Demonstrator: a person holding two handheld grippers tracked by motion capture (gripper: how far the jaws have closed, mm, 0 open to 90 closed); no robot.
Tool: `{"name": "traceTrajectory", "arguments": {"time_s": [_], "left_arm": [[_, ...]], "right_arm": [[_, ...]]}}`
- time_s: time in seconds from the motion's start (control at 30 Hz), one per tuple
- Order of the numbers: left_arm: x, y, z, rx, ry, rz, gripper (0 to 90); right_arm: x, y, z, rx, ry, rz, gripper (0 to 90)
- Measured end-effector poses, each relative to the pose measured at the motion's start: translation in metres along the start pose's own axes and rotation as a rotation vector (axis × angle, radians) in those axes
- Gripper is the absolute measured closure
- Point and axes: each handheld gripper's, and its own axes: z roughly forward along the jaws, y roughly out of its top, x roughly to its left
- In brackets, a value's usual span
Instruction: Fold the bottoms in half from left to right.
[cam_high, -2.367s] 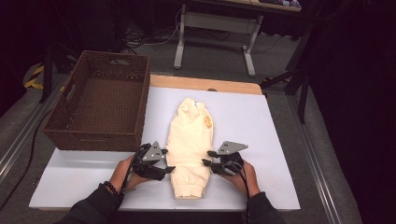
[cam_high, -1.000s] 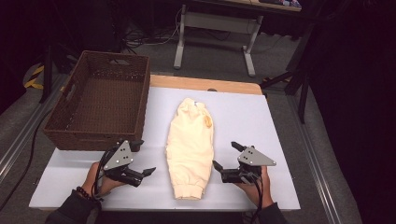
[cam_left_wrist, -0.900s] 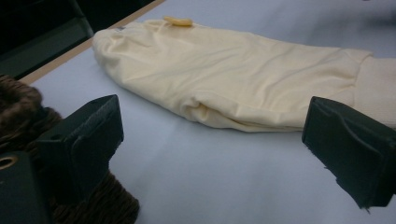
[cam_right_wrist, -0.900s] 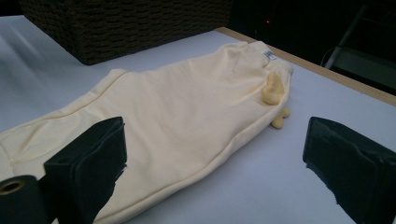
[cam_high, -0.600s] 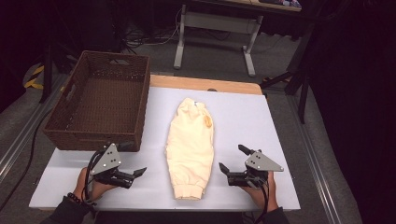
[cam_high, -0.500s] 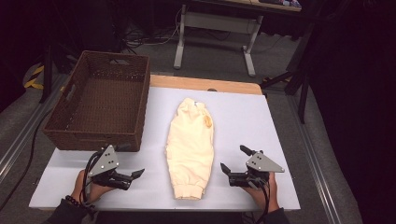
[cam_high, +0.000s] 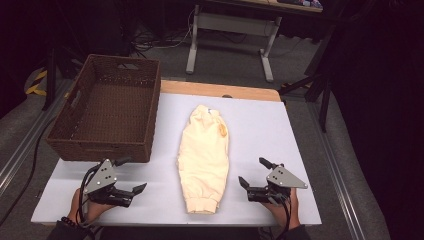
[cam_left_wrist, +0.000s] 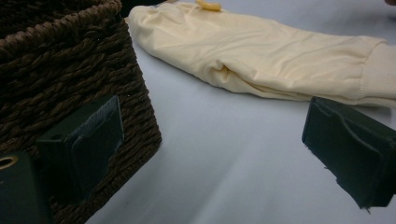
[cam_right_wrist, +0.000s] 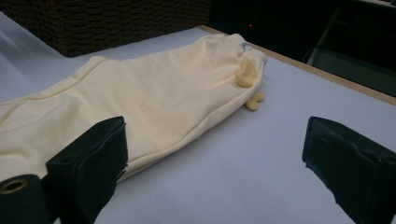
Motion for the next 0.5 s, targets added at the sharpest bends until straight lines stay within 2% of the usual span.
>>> {"name": "traceTrajectory", "arguments": {"time_s": [0.13,0.4,0.5], "left_arm": [[-0.0014,-0.0005,0.0007,0.013,-0.002,0.013,6.9],[0.0008,-0.0026,-0.0003,0.013,-0.002,-0.004,7.1],[0.0005,-0.0033,0.0005,0.023,-0.004,0.004,7.1]], "right_arm": [[-0.0007,0.0008,0.0017,0.005,0.005,0.003,7.7],[-0.0022,0.0018,0.0067,0.007,0.017,0.001,7.7],[-0.0025,0.0016,0.0076,0.011,0.020,0.005,7.8]]}}
